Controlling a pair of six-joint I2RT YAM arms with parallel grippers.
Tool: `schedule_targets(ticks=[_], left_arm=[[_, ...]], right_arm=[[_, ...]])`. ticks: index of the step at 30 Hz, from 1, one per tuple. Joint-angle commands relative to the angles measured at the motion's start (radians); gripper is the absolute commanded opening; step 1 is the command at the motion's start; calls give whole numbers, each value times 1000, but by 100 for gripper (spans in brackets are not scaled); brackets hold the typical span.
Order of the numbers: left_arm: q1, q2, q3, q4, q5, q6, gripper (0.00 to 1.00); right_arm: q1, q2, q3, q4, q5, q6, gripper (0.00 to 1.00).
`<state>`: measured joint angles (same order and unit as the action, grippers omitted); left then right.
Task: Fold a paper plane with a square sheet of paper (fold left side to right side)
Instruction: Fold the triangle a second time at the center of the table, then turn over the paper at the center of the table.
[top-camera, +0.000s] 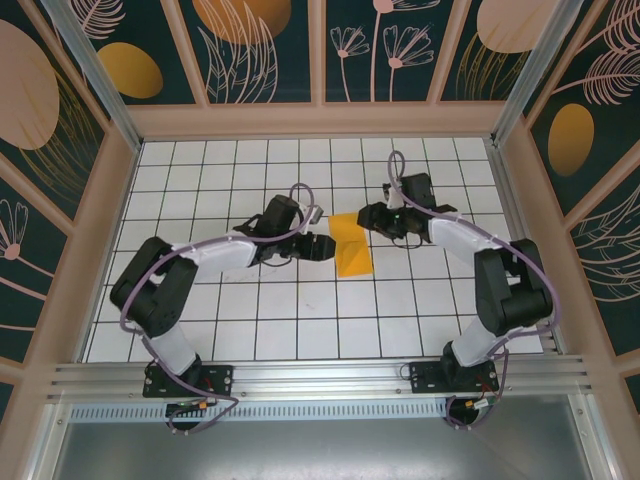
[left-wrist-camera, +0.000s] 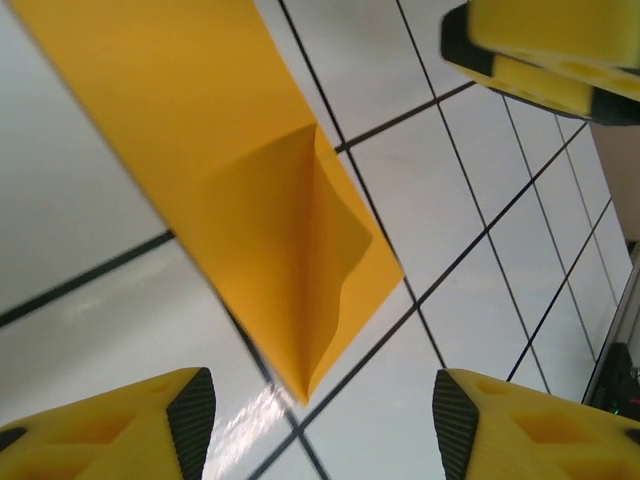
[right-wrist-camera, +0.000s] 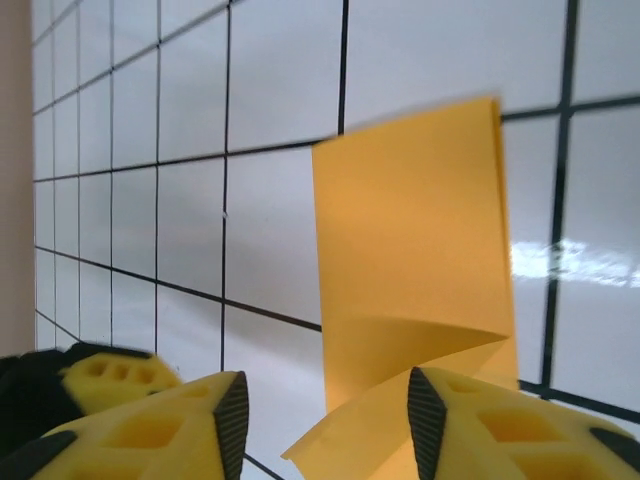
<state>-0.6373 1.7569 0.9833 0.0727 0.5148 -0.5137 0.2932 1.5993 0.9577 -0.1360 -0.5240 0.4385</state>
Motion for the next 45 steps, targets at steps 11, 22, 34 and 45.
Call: schedule_targets(ticks=[11, 22, 34, 45], left_arm=[[-11, 261, 231, 41, 208, 15, 59], [-12, 247, 221, -21, 44, 59, 20], [15, 182, 144, 28, 23, 25, 12], [25, 183, 137, 36, -1, 15, 14]], right_arm=[[-48, -63, -143, 39, 15, -18, 52], [-49, -55, -171, 48, -32, -10, 53], [14, 40, -186, 206, -137, 79, 52], [62, 173, -117, 258, -169, 109, 42]])
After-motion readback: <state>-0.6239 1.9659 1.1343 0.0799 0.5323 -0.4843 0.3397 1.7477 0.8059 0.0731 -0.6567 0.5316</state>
